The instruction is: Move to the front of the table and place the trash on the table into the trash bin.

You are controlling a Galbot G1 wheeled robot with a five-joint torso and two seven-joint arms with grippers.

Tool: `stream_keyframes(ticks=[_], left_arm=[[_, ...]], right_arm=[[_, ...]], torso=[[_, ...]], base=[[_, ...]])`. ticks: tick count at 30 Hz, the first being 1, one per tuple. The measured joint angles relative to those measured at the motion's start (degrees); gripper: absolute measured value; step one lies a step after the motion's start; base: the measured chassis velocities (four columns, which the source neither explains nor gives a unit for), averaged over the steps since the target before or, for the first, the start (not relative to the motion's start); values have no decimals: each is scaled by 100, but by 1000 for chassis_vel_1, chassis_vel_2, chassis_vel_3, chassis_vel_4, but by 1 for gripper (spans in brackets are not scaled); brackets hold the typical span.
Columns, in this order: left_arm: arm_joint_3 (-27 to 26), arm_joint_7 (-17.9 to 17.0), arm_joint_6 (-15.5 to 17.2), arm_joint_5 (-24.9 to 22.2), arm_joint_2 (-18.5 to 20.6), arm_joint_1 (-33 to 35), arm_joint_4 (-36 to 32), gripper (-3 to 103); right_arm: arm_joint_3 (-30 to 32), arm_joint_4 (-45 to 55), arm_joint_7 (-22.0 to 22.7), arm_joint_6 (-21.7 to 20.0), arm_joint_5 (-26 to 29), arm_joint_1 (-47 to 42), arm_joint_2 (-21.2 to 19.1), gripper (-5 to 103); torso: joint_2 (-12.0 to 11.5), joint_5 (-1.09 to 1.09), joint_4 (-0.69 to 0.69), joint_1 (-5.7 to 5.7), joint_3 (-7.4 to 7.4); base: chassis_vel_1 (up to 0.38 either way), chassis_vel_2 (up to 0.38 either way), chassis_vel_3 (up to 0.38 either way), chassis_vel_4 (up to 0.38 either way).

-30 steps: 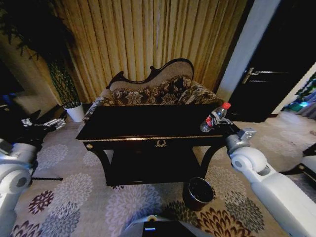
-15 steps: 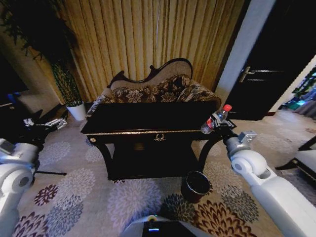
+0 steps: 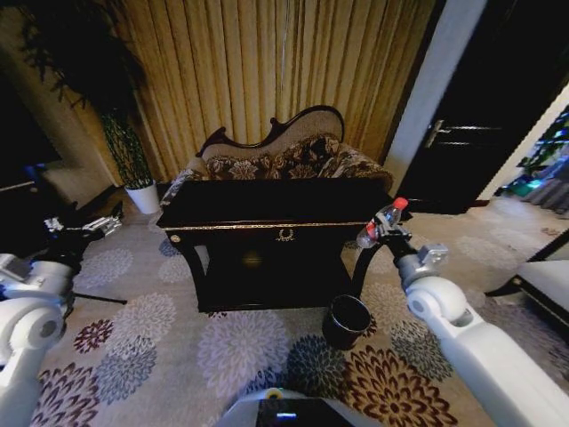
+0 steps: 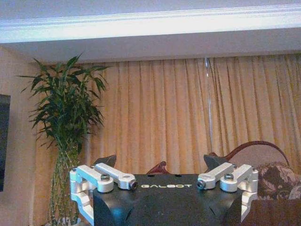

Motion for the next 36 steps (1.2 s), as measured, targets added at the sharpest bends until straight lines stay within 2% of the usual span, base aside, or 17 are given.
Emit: stream_keyframes(ticks=[6, 12, 16, 32, 36], left_arm=[[-313, 1, -19, -17, -135, 223, -182, 100], [-449, 1, 7, -16, -258, 270, -328, 100], [-497, 1, 18, -7, -278, 362, -416, 100], [-492, 73, -31, 126, -377, 558, -508, 100], [-464, 75, -36, 133, -368, 581, -553, 100]], right_arm=[[-375, -832, -215, 238, -353, -16, 405, 25], [-628, -1370, -272, 340, -306, 67, 553, 25], [-849, -2173, -401, 516, -447, 377, 698, 25], [-1060, -4728, -872, 1105, -1043, 1265, 1177, 25], [-1078, -5546, -935, 1298, -1272, 1632, 1487, 25]], torso=[[-4, 3, 2, 5, 3], [-3, 0, 1, 2, 1], [-3, 1, 2, 3, 1], [-3, 1, 0, 3, 1], [-3, 2, 2, 3, 1]], base=[[0, 0, 0, 0], [0, 0, 0, 0], [0, 0, 0, 0], [0, 0, 0, 0], [0, 0, 0, 0]])
